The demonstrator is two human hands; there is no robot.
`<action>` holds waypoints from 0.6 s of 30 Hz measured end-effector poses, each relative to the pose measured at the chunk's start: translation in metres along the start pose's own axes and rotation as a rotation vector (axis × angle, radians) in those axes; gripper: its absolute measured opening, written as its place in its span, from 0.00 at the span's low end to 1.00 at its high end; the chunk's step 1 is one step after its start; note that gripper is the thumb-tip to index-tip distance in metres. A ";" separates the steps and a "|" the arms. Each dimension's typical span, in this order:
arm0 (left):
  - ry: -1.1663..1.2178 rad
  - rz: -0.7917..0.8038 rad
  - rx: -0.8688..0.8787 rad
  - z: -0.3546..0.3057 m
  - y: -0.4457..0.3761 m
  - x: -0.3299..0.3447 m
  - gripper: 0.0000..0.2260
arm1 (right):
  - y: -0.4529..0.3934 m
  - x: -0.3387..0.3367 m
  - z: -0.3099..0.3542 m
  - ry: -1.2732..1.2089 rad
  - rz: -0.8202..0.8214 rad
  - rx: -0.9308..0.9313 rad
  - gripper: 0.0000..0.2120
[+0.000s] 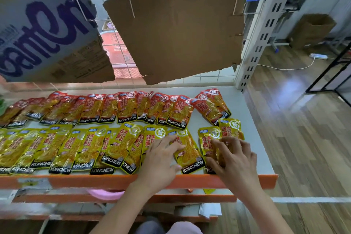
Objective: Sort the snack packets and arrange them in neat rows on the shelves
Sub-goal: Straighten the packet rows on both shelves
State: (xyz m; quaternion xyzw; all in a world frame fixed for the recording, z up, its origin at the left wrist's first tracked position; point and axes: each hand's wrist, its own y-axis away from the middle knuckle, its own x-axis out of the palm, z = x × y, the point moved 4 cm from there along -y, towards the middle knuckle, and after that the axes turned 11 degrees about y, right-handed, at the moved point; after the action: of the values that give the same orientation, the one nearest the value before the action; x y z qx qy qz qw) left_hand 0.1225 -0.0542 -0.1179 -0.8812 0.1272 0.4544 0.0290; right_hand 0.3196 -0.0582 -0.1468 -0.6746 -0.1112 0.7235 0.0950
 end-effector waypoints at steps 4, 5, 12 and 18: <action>0.038 0.056 0.019 0.003 0.001 -0.001 0.22 | -0.003 0.000 0.002 -0.039 -0.012 0.031 0.21; 0.049 0.056 0.035 0.002 0.001 -0.002 0.21 | -0.005 -0.002 0.006 -0.056 -0.032 0.034 0.20; 0.230 -0.099 0.069 0.016 0.025 -0.019 0.07 | -0.010 -0.018 0.079 -0.217 -0.125 -0.300 0.13; 0.145 -0.173 0.026 0.059 0.081 -0.054 0.15 | -0.001 -0.027 0.149 -0.305 0.049 -0.565 0.13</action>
State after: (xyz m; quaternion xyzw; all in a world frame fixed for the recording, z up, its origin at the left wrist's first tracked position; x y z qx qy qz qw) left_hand 0.0254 -0.1120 -0.1040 -0.9189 0.0584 0.3837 0.0704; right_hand 0.1731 -0.0697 -0.1115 -0.5608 -0.3042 0.7588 -0.1313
